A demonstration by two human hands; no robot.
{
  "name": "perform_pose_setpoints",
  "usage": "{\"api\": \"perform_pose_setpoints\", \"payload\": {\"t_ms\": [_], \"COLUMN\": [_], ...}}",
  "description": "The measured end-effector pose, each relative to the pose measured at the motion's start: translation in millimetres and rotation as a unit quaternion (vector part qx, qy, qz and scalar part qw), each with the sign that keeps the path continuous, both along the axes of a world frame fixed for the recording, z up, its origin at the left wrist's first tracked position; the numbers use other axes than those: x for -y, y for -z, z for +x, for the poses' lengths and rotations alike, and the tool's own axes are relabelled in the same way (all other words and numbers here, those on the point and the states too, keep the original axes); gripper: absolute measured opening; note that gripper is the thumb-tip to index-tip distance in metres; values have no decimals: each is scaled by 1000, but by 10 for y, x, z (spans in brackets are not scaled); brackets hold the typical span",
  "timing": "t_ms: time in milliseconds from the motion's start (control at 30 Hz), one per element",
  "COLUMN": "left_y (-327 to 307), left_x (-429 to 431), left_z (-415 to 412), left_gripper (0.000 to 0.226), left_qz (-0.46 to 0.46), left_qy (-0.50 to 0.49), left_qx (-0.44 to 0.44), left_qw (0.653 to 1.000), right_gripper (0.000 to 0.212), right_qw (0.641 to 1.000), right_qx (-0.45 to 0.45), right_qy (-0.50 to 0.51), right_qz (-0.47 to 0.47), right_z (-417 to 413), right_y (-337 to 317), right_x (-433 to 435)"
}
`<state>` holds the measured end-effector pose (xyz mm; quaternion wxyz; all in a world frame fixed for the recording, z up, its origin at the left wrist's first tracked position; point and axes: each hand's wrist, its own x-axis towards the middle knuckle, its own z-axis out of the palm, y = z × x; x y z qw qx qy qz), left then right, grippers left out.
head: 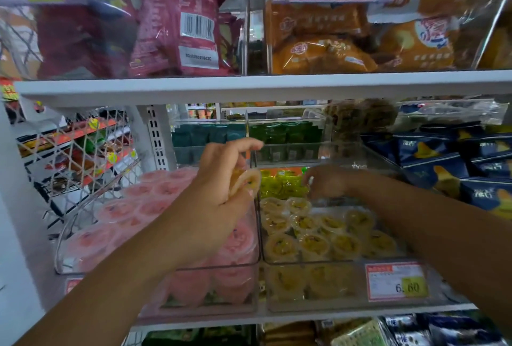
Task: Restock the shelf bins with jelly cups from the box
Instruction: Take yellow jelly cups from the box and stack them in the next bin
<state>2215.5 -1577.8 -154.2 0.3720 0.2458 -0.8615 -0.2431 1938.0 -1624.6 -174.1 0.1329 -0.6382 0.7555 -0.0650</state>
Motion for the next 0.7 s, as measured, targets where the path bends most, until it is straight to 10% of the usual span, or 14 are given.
{"api": "perform_pose_setpoints", "payload": {"t_ms": [233, 400, 533, 700], "left_y": [-58, -3, 25, 37], "left_x": [100, 166, 286, 293], "left_z": [-288, -410, -238, -242], "left_gripper": [77, 81, 70, 63], "left_qz": [-1, -19, -100, -110], "left_qy": [-12, -28, -75, -79], "left_qx": [-8, 60, 291, 358], "left_qw": [1000, 998, 949, 924], "right_gripper": [35, 29, 16, 12], "right_qw": [843, 866, 978, 987], "right_qx": [507, 474, 157, 14], "right_qy": [-176, -96, 67, 155], "right_qz": [-45, -127, -122, -45], "right_z": [416, 401, -74, -373], "right_y": [-588, -490, -295, 19], "right_x": [-737, -640, -242, -31]}}
